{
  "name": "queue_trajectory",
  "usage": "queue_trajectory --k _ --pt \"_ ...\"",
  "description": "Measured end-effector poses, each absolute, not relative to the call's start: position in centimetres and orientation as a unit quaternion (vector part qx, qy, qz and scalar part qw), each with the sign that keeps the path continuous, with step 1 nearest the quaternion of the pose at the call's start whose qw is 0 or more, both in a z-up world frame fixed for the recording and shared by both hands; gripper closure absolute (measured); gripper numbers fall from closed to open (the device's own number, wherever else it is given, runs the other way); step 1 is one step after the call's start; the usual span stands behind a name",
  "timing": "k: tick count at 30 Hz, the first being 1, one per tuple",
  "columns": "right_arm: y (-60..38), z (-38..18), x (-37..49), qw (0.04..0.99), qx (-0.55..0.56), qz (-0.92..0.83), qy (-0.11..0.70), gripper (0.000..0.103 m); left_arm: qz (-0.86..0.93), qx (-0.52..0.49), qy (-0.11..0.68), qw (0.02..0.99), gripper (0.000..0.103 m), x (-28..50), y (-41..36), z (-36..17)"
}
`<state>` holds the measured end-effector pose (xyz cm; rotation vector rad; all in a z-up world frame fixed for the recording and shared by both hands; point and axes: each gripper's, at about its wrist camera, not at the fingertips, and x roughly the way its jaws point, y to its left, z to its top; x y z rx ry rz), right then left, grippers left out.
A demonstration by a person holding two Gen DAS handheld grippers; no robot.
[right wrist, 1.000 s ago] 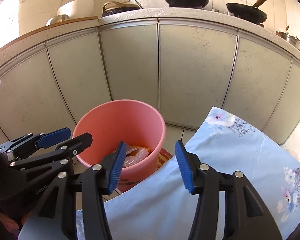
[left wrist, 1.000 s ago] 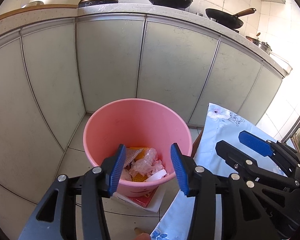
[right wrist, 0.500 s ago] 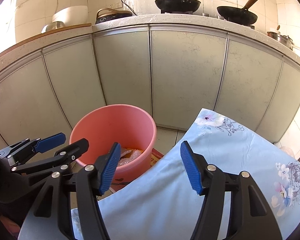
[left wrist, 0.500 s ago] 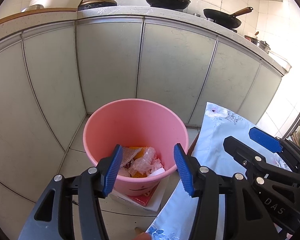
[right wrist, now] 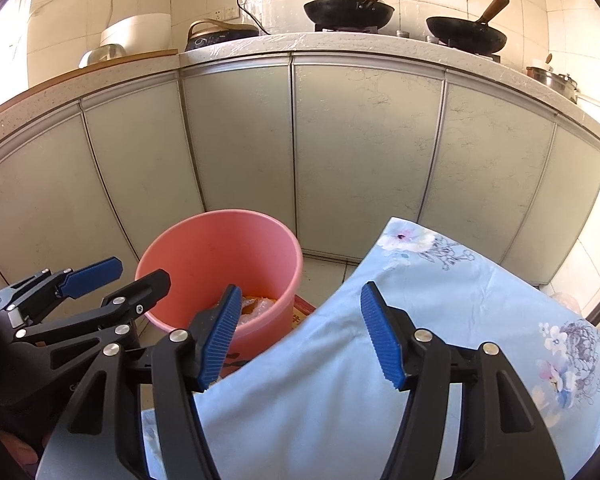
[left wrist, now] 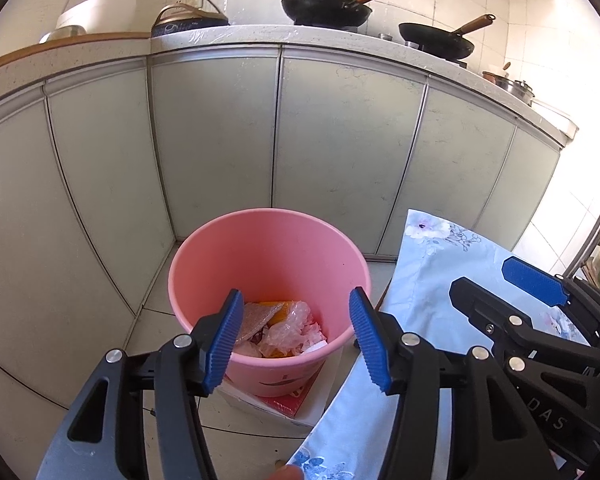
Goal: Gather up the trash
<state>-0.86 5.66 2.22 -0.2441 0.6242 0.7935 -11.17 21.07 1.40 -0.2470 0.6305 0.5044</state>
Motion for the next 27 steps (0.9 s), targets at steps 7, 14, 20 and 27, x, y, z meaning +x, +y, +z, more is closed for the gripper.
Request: queue_trajectory --k 7,14,20,27 --pt "3.0 2.8 -1.6 0.881 -0.118 0.356 0.29 0.041 0.228 -0.112 0.309 0.917 0.048 -11.3 19.0 1.6" --pt "0.7 2.8 -2.6 0.891 -0.113 0.338 0.282 0.041 0.216 -0.099 0.307 0.921 0.048 -11.5 16.5 1.6" --pt "-0.9 2.3 -2.9 0.893 -0.1 0.331 0.287 0.041 0.214 -0.093 0.307 0.923 0.048 -11.8 15.2 1.7" --pt "-2.3 1.4 -3.2 0.894 -0.095 0.324 0.295 0.04 0.216 -0.097 0.31 0.921 0.048 -12.2 14.4 1.5"
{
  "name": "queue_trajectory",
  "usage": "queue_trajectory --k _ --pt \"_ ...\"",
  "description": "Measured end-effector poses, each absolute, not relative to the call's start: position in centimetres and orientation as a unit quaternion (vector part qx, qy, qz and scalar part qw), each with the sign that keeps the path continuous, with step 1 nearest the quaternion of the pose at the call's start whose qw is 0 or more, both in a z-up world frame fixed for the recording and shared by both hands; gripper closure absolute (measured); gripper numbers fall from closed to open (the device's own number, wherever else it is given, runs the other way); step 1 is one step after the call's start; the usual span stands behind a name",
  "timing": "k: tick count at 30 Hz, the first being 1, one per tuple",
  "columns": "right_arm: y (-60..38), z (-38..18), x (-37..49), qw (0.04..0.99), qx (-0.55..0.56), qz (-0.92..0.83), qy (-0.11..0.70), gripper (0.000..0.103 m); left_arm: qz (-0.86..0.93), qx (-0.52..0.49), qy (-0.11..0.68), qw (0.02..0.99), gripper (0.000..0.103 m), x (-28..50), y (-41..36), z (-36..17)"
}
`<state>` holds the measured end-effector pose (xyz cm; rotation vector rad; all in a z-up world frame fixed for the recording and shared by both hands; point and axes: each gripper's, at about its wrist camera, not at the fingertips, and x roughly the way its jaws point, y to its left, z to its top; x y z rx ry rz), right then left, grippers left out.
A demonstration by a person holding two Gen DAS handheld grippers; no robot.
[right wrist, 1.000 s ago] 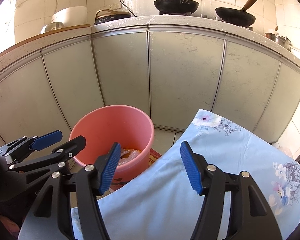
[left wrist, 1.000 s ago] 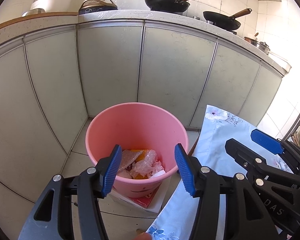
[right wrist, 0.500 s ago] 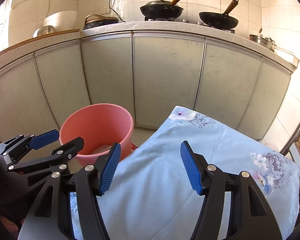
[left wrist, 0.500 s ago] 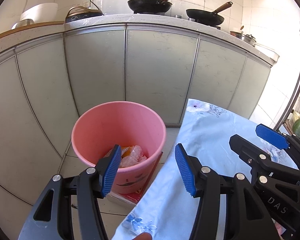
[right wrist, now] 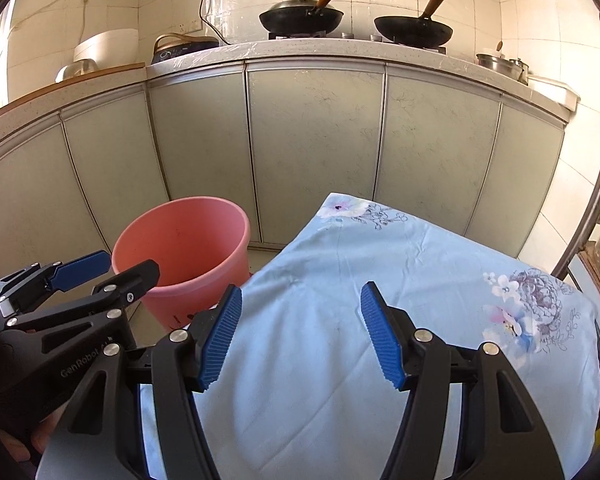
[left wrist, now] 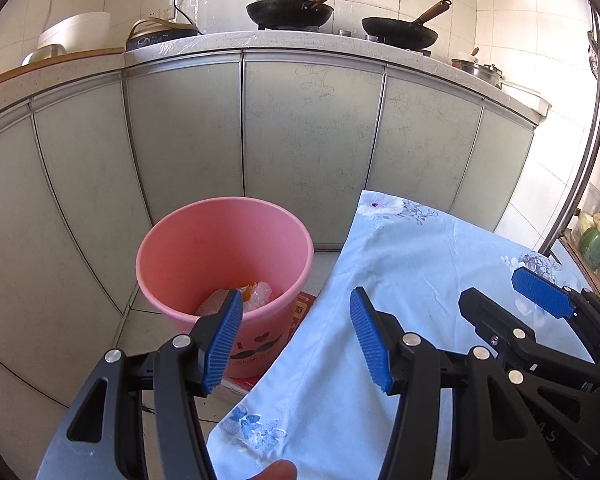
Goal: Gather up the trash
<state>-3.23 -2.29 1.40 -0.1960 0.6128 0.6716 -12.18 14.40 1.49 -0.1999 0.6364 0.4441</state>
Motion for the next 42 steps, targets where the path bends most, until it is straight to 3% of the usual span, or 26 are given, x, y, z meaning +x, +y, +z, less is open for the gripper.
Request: queue_trajectory --k 42 --pt "-4.1 0.6 -3.4 0.897 -0.085 0.308 0.305 0.041 0.205 -0.083 0.318 0.922 0.054 -12.0 12.7 1.0"
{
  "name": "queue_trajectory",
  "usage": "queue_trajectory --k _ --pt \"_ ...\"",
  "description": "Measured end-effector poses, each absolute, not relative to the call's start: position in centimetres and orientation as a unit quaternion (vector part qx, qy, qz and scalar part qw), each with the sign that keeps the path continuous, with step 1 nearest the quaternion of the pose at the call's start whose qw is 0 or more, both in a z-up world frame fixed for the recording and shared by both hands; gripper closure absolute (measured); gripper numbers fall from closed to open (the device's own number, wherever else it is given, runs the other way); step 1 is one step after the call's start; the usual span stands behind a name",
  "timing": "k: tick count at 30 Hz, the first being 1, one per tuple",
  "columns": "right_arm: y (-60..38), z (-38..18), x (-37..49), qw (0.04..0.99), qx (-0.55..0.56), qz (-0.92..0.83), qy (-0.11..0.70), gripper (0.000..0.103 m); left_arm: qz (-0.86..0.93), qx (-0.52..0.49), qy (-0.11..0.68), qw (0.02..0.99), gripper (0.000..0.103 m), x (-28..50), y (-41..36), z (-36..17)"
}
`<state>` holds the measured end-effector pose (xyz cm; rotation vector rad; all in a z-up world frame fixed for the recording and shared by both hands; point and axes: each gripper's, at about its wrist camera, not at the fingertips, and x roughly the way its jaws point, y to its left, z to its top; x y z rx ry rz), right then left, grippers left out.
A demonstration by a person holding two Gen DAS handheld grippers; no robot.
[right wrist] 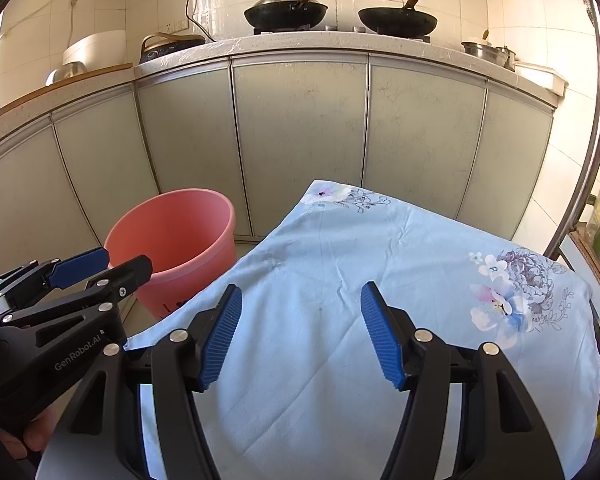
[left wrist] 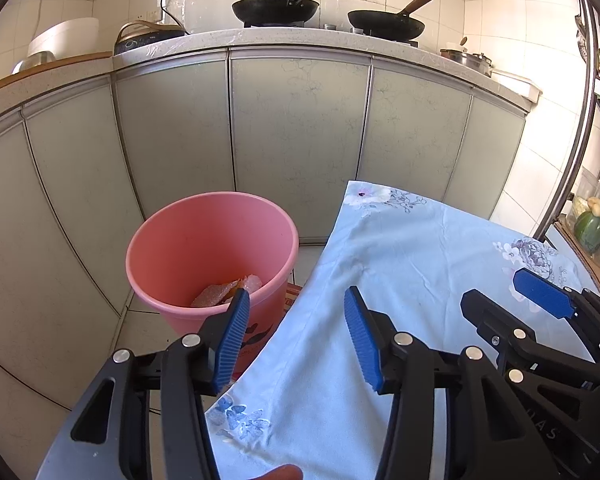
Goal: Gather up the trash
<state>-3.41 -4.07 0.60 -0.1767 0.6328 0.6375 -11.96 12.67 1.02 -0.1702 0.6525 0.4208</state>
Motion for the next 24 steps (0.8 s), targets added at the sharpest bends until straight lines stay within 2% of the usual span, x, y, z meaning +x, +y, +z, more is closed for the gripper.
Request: queue_trajectory --k 24 --pt "-4.01 0.24 -3.32 0.895 -0.087 0.309 0.309 0.041 0.204 -0.084 0.321 0.921 0.055 -11.83 12.53 0.58"
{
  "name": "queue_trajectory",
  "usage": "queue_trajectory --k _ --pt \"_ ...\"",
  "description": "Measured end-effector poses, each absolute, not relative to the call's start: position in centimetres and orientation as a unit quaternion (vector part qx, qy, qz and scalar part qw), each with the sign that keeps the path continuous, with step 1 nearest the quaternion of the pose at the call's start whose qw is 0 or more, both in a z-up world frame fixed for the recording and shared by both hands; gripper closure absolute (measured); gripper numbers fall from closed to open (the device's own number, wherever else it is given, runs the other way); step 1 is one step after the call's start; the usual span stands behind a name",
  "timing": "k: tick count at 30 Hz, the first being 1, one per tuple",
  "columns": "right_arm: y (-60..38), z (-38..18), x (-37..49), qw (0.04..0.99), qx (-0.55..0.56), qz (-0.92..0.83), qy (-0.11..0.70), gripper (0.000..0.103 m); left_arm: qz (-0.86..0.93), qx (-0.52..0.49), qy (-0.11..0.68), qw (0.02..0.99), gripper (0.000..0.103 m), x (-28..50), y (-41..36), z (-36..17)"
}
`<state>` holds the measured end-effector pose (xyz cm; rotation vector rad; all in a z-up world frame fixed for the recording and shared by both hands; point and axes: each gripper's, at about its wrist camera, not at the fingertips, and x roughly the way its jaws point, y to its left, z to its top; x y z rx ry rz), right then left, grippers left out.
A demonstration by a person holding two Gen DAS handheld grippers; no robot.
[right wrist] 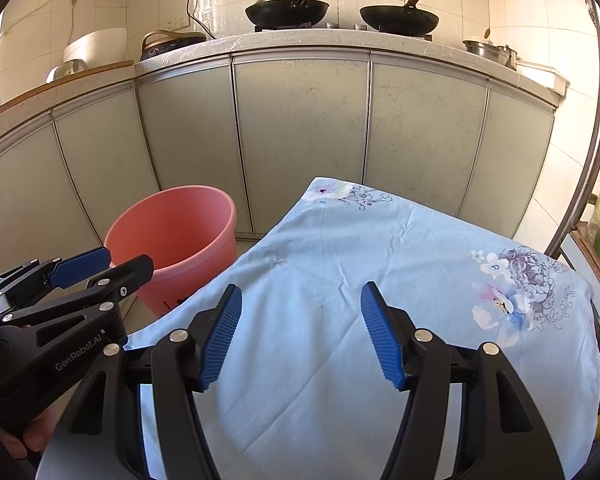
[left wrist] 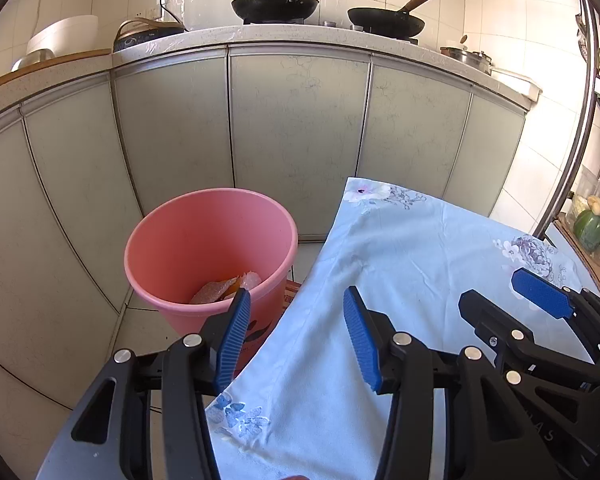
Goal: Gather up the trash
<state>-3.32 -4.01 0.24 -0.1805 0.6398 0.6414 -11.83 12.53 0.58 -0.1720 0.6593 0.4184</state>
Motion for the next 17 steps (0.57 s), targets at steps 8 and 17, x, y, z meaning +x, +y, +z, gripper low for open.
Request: queue_trajectory --k 8,17 --pt "-4.09 0.17 -3.28 0.895 -0.087 0.31 0.31 0.041 0.203 -0.084 0.323 0.921 0.055 -11.75 12.49 0.39" --pt "-4.3 -0.12 -3.14 0.894 -0.085 0.309 0.312 0.041 0.202 -0.083 0.332 0.918 0.055 -11.5 12.56 0.25"
